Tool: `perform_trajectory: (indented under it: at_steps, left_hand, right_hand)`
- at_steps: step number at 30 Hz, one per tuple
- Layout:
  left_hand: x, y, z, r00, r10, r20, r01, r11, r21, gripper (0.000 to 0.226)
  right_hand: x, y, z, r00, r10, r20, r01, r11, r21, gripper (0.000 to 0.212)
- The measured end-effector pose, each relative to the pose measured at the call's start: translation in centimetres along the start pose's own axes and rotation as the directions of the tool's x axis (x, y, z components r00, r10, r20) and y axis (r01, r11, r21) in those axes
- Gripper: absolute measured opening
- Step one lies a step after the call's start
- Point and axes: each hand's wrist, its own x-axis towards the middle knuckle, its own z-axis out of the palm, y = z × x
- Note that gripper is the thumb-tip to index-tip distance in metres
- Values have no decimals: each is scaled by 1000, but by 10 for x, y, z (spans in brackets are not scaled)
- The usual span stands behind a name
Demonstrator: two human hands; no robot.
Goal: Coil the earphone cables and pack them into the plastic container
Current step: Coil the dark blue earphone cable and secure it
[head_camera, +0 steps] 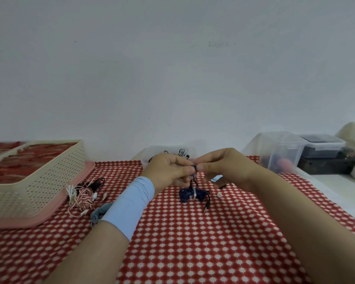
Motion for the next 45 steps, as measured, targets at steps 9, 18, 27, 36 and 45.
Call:
perform_trajectory:
  at_steps: [9,18,27,36,45]
  left_hand:
    - [3,-4,-2,999,49,-15,-48,994,95,10]
    - [3,-7,-4,988,-95,122,109,987,-115,17]
    - [3,-5,-6,993,-54,107,52,998,26,12]
    - [7,-14,-3,993,-99,59,102,994,-50,6]
    - [5,-10,0,1000,-26,-16,27,998,50,10]
  right_hand:
    - [6,4,9,990,-79,-120,72,996,-60,8]
    - [3,5,4,994,-85,-64,84,996,-14,13]
    - [6,8,8,992,119,30,-122,988,99,16]
    - [6,10,8,992,121,23,-123,978,166,21]
    - [7,11,14,996,39,-76,-32,996,82,8]
